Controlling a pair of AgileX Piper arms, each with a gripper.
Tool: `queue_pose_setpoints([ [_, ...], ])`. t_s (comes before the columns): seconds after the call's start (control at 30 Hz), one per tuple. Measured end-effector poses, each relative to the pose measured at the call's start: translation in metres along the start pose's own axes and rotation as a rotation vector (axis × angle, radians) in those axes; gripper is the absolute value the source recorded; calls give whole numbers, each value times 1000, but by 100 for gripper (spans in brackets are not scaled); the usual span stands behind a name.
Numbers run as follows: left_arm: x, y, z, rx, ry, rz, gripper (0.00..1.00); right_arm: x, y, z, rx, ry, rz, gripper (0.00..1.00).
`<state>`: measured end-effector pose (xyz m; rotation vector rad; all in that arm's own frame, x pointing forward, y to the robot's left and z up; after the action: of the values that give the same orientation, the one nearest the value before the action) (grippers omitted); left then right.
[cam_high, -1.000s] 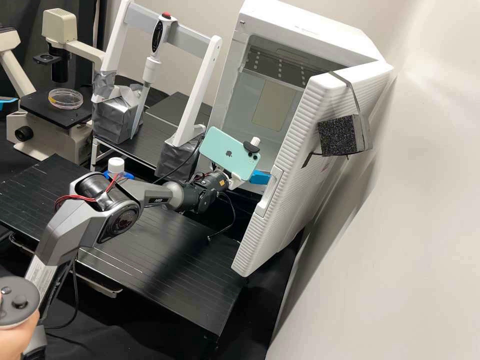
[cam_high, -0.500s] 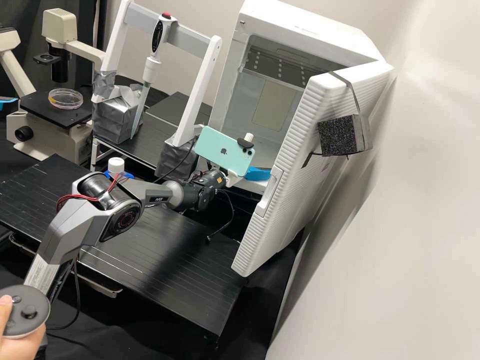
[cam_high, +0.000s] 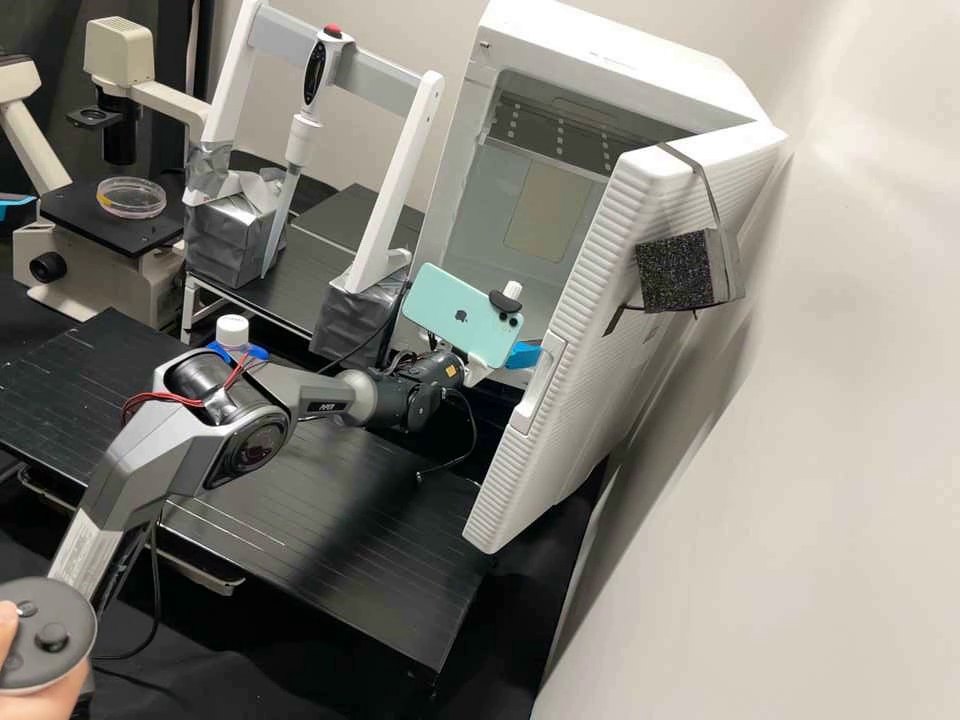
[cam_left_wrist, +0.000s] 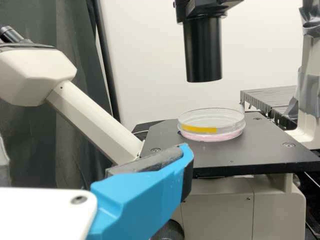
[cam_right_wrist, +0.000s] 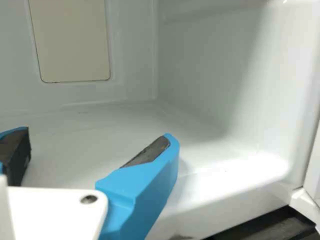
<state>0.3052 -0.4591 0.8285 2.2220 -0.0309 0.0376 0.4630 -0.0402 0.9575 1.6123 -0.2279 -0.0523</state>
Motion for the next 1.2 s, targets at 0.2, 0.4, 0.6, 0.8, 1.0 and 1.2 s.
queue_pose_setpoints([
  [0.2, 0, 0, 0, 0, 0, 0, 100, -2, 1, 1, 1, 5, 5, 0],
  [0.4, 0, 0, 0, 0, 0, 0, 100, -12, 2, 0, 5, 11, 9, 0],
  [0.6, 0, 0, 0, 0, 0, 0, 100, -25, 3, 1, 8, 10, 14, 0],
  [0.8, 0, 0, 0, 0, 0, 0, 100, -61, 10, 4, 28, 15, 85, 0],
  [1.0, 0, 0, 0, 0, 0, 0, 100, -108, 7, 6, 29, 24, 127, 0],
  [1.2, 0, 0, 0, 0, 0, 0, 100, -160, -12, 6, 16, 75, 146, 0],
])
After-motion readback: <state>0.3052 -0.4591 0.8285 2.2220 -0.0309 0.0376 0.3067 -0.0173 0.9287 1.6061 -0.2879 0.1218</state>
